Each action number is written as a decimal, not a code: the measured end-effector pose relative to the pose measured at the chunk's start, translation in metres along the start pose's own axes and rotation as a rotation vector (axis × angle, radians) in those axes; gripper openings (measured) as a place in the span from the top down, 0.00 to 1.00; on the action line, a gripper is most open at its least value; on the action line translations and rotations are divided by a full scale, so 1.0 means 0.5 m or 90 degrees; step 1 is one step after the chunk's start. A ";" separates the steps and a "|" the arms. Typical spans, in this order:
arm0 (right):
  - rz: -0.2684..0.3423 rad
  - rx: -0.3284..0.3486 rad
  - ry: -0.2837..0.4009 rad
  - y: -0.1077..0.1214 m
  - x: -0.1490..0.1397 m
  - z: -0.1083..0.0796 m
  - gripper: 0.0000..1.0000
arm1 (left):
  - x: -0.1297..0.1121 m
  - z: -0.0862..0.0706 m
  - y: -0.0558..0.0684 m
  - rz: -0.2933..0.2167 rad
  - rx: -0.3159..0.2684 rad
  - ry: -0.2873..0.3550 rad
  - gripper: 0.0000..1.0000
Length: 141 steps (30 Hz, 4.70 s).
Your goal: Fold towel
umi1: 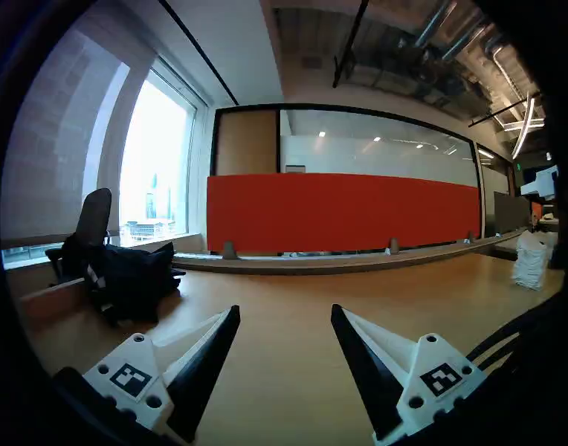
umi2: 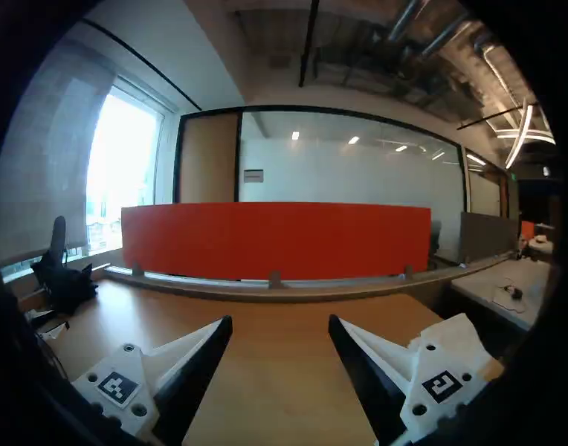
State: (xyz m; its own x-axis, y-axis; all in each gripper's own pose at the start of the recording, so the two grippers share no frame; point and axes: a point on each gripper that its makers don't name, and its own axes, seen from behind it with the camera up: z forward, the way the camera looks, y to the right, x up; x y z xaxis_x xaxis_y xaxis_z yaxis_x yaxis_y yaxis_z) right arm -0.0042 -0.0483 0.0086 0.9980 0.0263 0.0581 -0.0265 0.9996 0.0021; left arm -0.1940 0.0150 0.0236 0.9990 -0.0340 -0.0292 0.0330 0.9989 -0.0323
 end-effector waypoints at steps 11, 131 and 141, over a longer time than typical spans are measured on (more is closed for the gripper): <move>-0.001 0.000 0.002 0.001 0.002 0.003 0.00 | 0.000 -0.001 0.005 0.001 -0.005 0.001 0.10; 0.002 -0.017 0.050 0.136 -0.237 0.024 0.00 | -0.004 0.000 0.009 0.002 -0.005 0.001 0.05; 0.002 -0.014 0.050 0.134 -0.238 0.023 0.00 | -0.003 -0.001 0.008 0.003 -0.005 0.001 0.05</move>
State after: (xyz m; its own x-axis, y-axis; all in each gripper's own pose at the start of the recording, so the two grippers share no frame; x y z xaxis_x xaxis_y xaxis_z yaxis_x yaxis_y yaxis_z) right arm -0.1255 0.0157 0.0133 0.9993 0.0295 -0.0212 -0.0299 0.9993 -0.0204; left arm -0.1955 0.0190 0.0231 0.9991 -0.0301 -0.0306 0.0289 0.9988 -0.0395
